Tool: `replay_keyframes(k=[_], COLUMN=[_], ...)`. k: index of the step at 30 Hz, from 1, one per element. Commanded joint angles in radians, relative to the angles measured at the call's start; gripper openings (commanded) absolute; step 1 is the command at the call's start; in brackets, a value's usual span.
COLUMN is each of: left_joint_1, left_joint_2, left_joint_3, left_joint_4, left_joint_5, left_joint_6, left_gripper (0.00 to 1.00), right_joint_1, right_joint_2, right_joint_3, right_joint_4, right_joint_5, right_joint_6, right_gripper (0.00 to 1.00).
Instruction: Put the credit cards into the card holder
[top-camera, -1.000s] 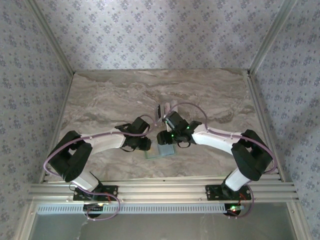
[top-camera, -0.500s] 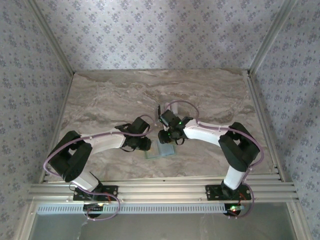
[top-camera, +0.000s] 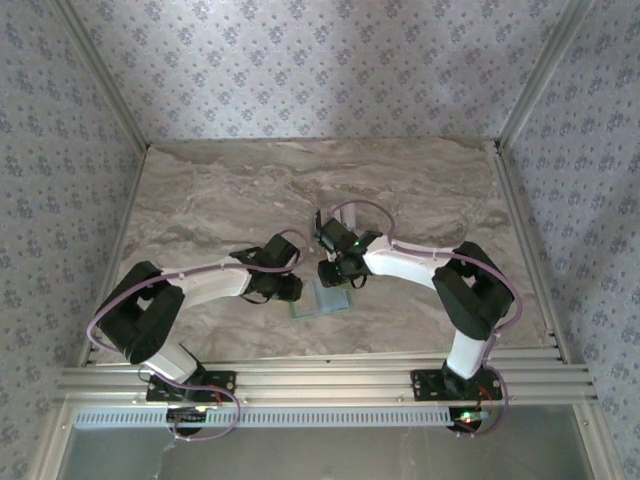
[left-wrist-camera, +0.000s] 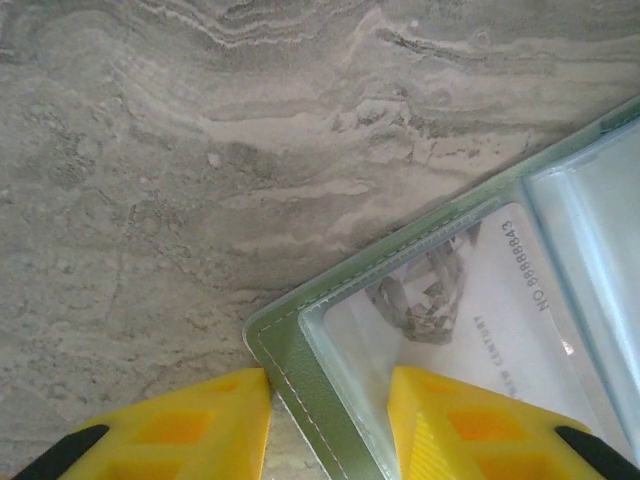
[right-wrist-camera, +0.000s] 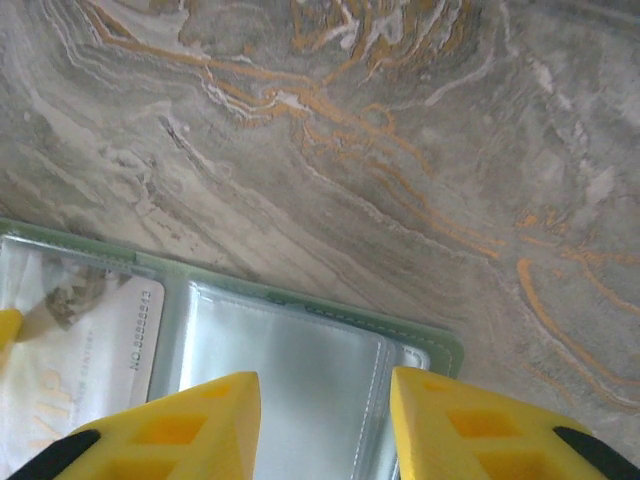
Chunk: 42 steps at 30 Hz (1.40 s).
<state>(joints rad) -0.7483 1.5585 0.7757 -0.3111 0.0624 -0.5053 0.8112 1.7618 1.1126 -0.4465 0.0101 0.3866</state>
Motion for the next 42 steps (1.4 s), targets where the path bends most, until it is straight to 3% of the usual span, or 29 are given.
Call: replay_keyframes(k=[1, 16, 27, 42], left_joint_1=[-0.013, -0.010, -0.010, -0.008], left_joint_2=[0.053, 0.047, 0.041, 0.044], left_joint_3=[-0.016, -0.019, -0.023, -0.023], left_joint_4=[-0.008, -0.005, -0.002, 0.003], left_joint_5=[0.053, 0.065, 0.074, 0.083], left_joint_6=[0.019, 0.017, 0.017, 0.014], left_gripper=[0.37, 0.37, 0.37, 0.37], right_joint_1=[-0.003, 0.000, 0.012, 0.086], right_joint_2=[0.008, 0.061, 0.096, 0.132], right_joint_3=[0.030, 0.037, 0.009, -0.080], right_joint_4=[-0.043, 0.001, 0.001, 0.014], right_joint_5=[0.041, -0.021, 0.004, 0.114], right_joint_6=[-0.024, -0.058, -0.048, 0.069], right_gripper=[0.41, 0.38, 0.38, 0.24])
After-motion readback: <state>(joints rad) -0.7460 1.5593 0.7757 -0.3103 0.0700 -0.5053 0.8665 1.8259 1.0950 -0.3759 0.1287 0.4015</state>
